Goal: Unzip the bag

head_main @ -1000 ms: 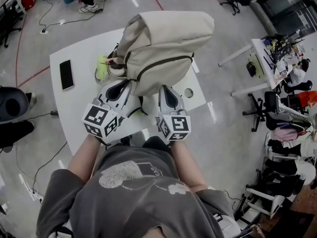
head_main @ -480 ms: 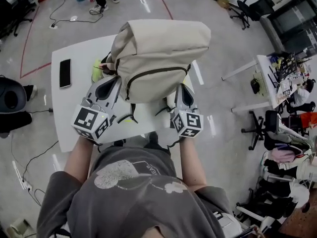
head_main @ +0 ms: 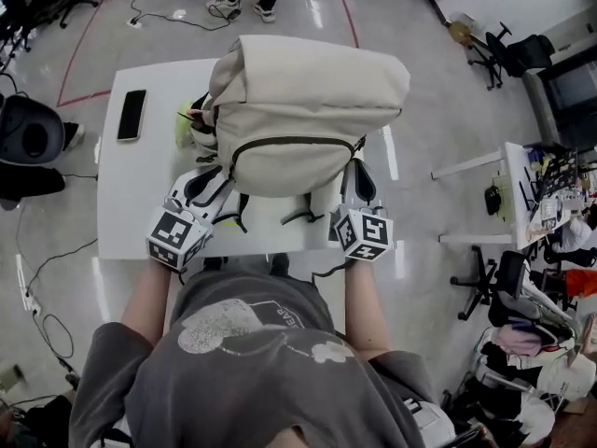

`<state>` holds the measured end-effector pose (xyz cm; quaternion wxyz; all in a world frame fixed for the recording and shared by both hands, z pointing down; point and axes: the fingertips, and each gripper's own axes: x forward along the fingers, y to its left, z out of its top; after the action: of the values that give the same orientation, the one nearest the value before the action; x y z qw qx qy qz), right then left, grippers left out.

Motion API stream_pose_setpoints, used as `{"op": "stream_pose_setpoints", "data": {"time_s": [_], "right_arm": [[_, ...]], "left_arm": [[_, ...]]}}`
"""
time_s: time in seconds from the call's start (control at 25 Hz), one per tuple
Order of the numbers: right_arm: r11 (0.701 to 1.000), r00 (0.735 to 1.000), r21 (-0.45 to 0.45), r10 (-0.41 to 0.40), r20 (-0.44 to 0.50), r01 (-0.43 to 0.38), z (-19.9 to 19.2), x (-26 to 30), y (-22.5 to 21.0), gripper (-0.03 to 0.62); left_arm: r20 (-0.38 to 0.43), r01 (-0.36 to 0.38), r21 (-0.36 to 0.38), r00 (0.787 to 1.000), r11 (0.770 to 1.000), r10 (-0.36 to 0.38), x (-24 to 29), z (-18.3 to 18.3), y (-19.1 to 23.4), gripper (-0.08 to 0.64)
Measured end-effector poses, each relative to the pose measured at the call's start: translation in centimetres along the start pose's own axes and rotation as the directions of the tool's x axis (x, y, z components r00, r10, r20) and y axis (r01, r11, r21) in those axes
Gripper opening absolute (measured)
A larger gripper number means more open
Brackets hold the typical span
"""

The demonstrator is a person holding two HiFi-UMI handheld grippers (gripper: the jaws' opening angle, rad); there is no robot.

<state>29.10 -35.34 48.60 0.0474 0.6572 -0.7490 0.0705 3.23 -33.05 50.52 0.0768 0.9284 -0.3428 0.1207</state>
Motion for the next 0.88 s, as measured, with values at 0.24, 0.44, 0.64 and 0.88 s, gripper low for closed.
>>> {"op": "stream_pose_setpoints", "data": {"time_s": [0.24,0.44,0.64,0.88], "right_arm": [[0.997,0.997,-0.005,0.073,0.012,-0.073,0.3,-0.1,-0.4,0.015],[0.993,0.993,-0.016,0.117,-0.01,-0.117,-0.3,-0.1,-0.7,0.016],[0.986,0.986,-0.008,0.166,0.006,-0.166,-0.2,0.4,-0.9,0.015],[0.965,0.965,-0.006,0.262,0.033,-0.262,0.4,0.5,-0.2,0.039]], "left_arm": [[-0.092,-0.064,0.063,0.993,0.996,0.07,2.1,-2.7,-0.4,0.135],[-0.118,-0.121,0.045,0.985,0.992,0.126,2.3,-3.0,0.1,0.038],[-0.086,-0.164,-0.028,0.983,0.986,0.161,1.0,-2.5,0.6,0.034],[0.005,-0.26,-0.12,0.965,0.958,0.263,-1.5,0.1,2.2,0.032]]}}
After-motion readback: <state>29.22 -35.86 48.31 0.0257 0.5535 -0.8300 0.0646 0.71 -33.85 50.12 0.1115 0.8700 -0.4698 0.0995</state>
